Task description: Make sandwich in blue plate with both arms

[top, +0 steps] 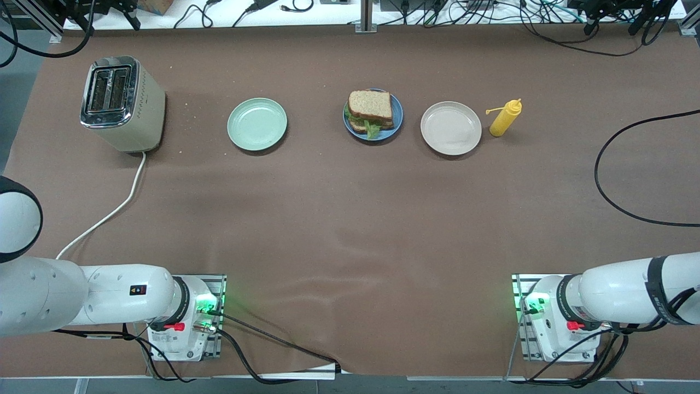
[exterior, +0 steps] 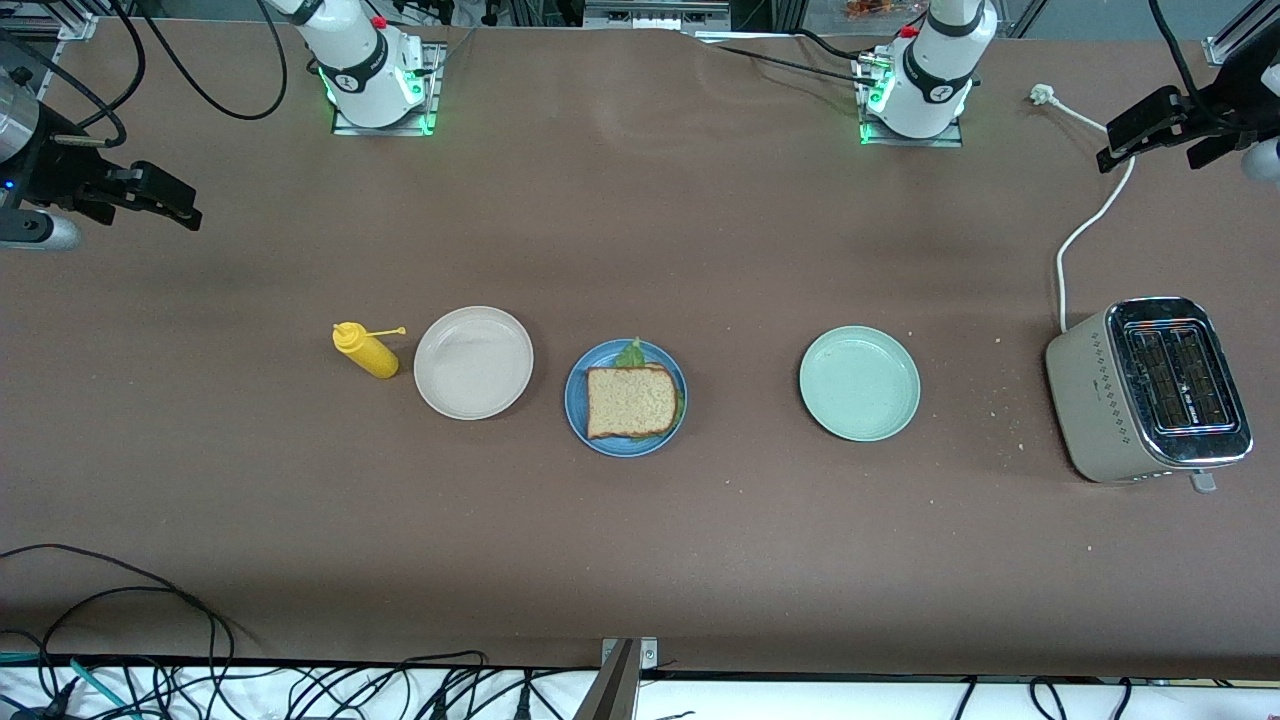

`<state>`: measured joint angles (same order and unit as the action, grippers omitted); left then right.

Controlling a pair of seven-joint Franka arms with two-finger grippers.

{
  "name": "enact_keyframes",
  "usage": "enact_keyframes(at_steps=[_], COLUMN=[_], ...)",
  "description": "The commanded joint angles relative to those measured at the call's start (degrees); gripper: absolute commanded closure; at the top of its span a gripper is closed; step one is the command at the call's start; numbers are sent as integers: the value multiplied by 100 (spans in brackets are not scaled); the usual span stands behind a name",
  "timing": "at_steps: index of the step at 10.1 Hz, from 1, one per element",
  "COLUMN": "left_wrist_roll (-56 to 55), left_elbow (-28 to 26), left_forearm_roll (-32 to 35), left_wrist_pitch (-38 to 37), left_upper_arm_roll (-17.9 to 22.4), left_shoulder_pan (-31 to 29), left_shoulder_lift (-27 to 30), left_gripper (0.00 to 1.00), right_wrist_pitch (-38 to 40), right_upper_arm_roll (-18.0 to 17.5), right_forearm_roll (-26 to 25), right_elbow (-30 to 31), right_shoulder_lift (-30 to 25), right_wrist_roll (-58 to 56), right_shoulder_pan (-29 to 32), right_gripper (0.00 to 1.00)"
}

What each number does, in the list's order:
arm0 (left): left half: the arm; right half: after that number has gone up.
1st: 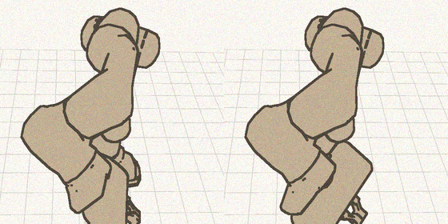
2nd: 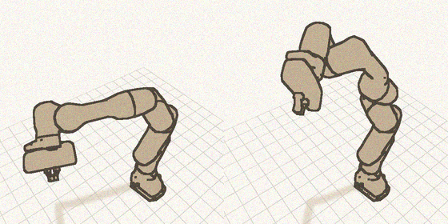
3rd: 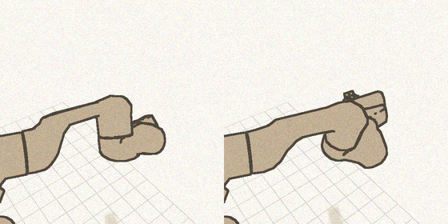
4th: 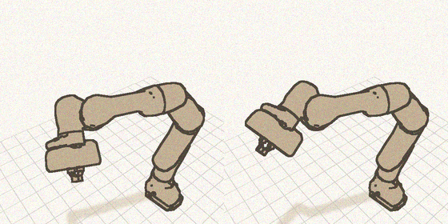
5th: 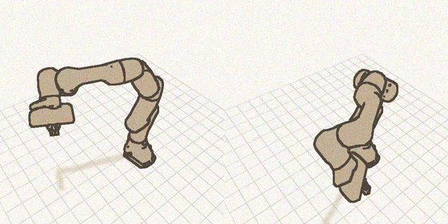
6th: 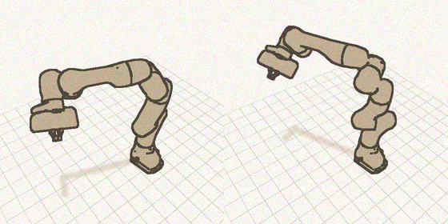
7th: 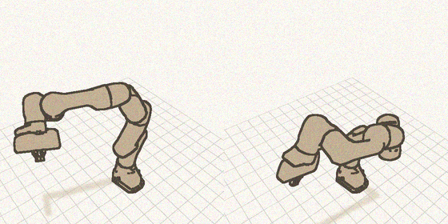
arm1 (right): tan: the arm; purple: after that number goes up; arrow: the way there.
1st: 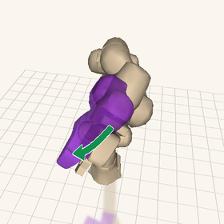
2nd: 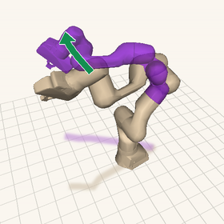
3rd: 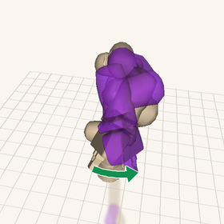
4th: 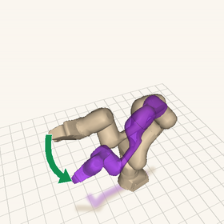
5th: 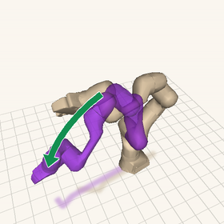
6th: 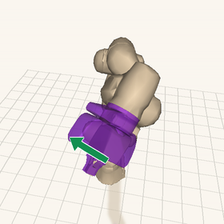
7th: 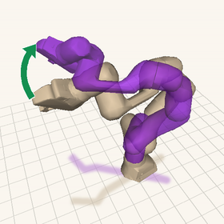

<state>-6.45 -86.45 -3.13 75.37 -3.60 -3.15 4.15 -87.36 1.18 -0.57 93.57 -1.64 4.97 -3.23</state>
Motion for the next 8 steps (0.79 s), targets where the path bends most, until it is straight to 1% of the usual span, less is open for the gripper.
enact_keyframes(at_steps=[1, 3, 8], left_wrist_roll=[-41, -41, -41], left_elbow=[120, 120, 120], left_forearm_roll=[-56, -56, -56], left_wrist_pitch=[-128, -128, -128], left_upper_arm_roll=[-1, -1, 17], left_shoulder_pan=[-45, -45, -45], left_shoulder_lift=[-11, -11, -11], left_gripper=[0, 0, 0], right_wrist_pitch=[70, 26, 0], right_upper_arm_roll=[-30, -65, -21], right_forearm_roll=[22, -57, -48], right_elbow=[-84, -119, -119], right_shoulder_lift=[-3, -3, 6], right_wrist_roll=[91, 82, 47], right_shoulder_pan=[-2, -54, -46], right_gripper=[0, 0, 0])
